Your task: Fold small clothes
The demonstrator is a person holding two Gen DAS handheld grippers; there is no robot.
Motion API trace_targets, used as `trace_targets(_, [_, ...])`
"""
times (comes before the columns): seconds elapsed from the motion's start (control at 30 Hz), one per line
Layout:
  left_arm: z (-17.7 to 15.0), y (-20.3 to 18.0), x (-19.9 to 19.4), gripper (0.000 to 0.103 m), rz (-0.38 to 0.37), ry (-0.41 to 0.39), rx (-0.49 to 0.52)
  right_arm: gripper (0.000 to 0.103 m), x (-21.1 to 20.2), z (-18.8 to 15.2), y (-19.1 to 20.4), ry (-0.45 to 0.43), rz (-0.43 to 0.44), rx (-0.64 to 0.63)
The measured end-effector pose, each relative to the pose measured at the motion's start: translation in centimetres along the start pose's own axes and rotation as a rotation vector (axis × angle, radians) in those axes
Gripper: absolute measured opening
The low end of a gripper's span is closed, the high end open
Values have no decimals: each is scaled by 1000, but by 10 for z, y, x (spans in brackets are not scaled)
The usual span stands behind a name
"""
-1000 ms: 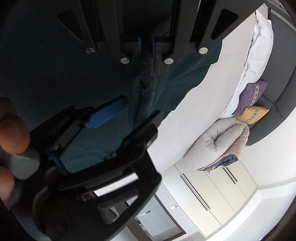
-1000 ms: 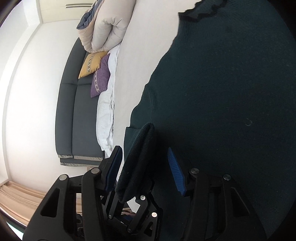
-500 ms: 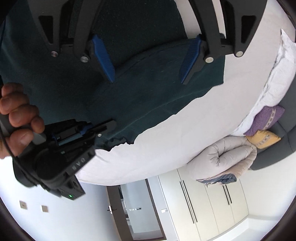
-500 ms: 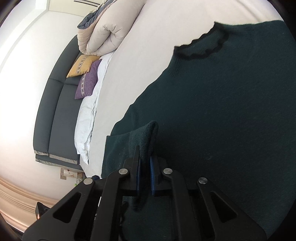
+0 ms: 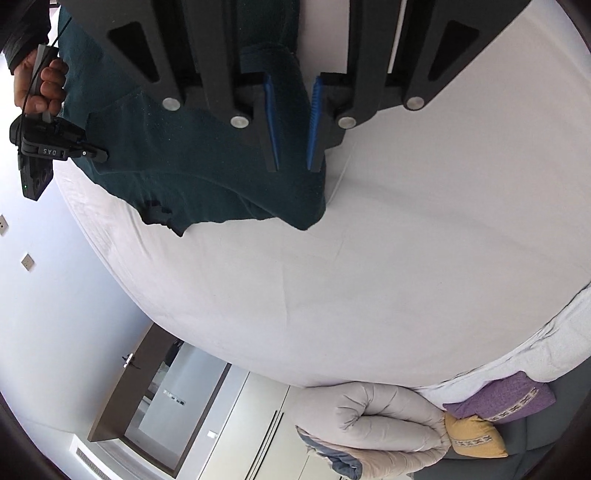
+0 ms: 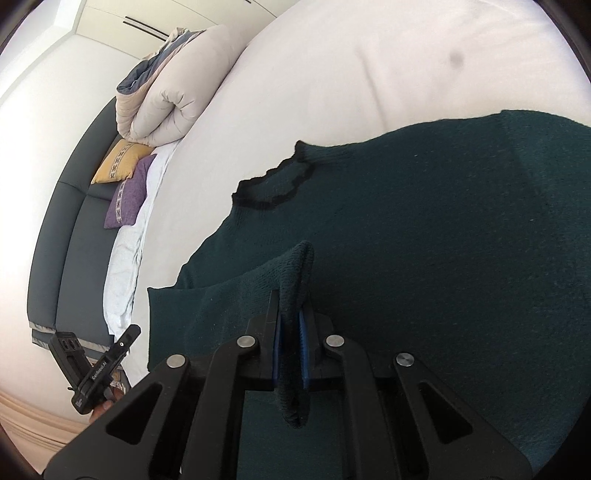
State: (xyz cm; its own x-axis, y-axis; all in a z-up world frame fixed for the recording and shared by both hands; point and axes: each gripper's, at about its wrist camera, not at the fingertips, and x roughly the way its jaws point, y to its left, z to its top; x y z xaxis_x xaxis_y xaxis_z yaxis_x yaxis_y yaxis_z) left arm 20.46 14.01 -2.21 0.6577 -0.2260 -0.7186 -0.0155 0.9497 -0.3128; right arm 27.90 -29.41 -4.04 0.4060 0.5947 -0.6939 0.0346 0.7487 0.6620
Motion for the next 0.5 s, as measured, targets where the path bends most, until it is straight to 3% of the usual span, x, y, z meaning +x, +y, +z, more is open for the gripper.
trace_targets(0.1, [-1, -1, 5, 16, -6, 16, 3, 7, -12, 1, -19, -15, -8, 29])
trace_targets(0.17, [-2, -4, 10, 10, -7, 25, 14, 7, -18, 1, -27, -22, -28, 31])
trace_targets(0.5, [-7, -9, 24, 10, -4, 48, 17, 7, -48, 3, -55, -64, -81, 72])
